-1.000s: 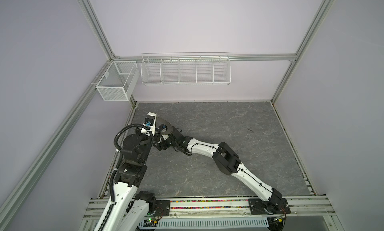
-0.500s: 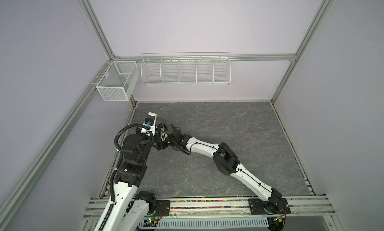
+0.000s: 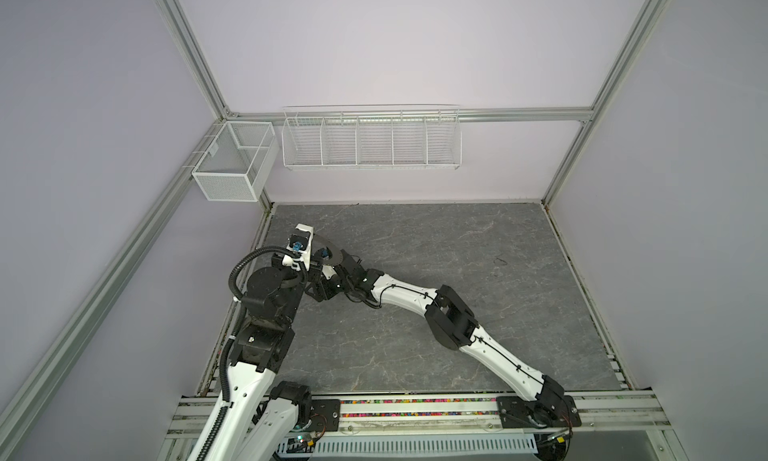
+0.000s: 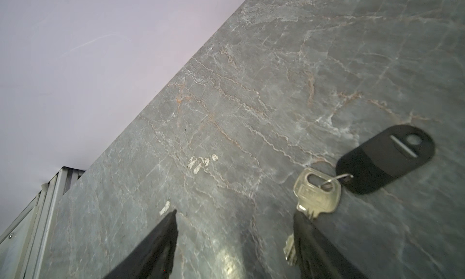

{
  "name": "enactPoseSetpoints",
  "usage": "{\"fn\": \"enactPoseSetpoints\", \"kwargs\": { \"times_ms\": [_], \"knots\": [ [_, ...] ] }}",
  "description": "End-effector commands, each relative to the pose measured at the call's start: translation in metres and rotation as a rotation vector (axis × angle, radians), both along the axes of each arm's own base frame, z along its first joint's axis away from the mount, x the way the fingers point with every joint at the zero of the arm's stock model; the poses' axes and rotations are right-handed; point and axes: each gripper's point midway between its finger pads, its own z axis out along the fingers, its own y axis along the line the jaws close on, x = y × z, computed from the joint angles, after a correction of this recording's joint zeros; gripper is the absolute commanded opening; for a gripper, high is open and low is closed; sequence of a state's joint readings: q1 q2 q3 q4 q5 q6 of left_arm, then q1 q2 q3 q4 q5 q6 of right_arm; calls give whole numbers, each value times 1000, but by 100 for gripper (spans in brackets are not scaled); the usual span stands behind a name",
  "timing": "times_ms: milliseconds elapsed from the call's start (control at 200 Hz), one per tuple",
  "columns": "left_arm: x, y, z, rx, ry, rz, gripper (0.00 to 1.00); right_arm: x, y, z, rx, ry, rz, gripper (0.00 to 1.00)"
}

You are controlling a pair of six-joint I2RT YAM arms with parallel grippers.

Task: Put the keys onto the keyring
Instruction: 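Close the right gripper on the small ring joining the brass key and black tag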

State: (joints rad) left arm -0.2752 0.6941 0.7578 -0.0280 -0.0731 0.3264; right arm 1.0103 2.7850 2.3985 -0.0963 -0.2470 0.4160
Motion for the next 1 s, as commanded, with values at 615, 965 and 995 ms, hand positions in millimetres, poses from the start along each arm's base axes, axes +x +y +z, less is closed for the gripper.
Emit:
{"fn": "enactPoseSetpoints", "kwargs": {
  "times_ms": [615,965,995],
  "knots": [
    [2,-4,-2,-11,-18,-20,0,-54,-148,-50,-426,149,-45,72],
    [5,-6,-1,-23,-22,-24,0,-28,-138,-31,-346,18,-51,69],
    [5,-6,-1,-23,-20,-25,0,-24,-132,-29,-341,1,-52,67]
  ]
}}
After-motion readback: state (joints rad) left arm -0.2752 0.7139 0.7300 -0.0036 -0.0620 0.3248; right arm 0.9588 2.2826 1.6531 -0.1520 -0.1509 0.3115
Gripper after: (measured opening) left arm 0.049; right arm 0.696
